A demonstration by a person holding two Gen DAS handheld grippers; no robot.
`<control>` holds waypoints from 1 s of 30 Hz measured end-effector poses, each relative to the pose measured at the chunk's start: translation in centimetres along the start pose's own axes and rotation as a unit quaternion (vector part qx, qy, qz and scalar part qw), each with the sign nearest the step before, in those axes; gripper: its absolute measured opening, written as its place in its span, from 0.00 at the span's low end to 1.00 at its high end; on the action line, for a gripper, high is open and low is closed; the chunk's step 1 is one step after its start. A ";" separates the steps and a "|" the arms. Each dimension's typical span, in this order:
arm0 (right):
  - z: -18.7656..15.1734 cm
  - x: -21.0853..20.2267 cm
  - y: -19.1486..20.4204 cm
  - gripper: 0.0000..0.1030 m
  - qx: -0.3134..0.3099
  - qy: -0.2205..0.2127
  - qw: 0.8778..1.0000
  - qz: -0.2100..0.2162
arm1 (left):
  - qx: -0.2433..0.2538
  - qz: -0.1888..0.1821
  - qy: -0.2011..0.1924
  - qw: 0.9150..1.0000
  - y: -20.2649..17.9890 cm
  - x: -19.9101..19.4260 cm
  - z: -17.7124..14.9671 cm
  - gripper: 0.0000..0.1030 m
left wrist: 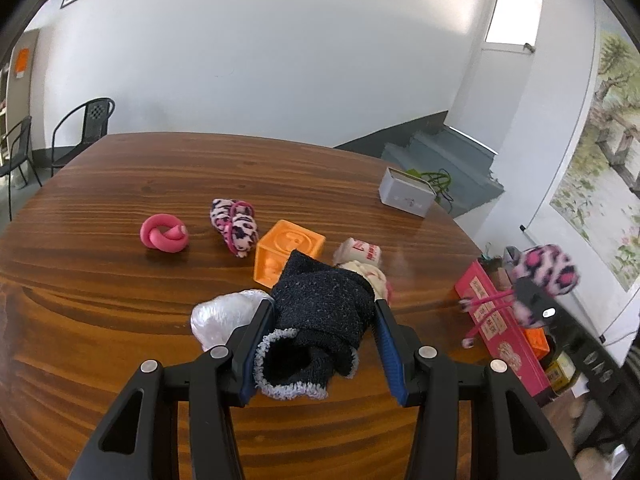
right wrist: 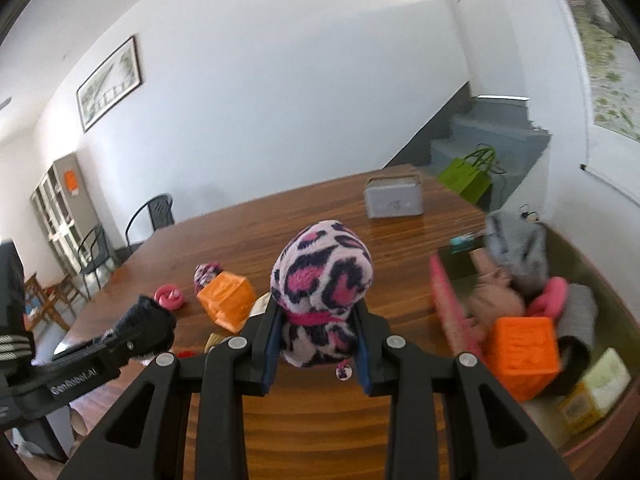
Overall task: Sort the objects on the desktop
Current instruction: 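Carry the leopard plush toward the pink box with right tool while left tool carries the black sock, then release the leopard plush into the pink box with right tool while left tool drops the black sock there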
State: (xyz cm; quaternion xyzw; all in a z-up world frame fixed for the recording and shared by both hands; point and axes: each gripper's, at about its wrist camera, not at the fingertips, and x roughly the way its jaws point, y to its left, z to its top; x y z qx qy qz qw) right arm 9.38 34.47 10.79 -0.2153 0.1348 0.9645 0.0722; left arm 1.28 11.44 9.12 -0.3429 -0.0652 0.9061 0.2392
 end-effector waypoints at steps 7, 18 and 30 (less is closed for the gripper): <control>1.0 -4.8 -5.7 0.33 0.029 -0.042 0.997 -0.059 | 0.016 -0.015 0.011 1.000 -2.4 0.7 -0.3 0.49; 1.1 -7.0 -13.3 0.33 0.067 -0.039 0.988 -0.132 | 0.063 -0.053 0.023 0.996 -8.4 1.1 -0.5 0.49; 0.2 -4.8 -16.6 0.44 0.090 -0.016 0.986 -0.140 | 0.098 -0.071 0.020 0.992 -13.0 1.1 0.0 0.49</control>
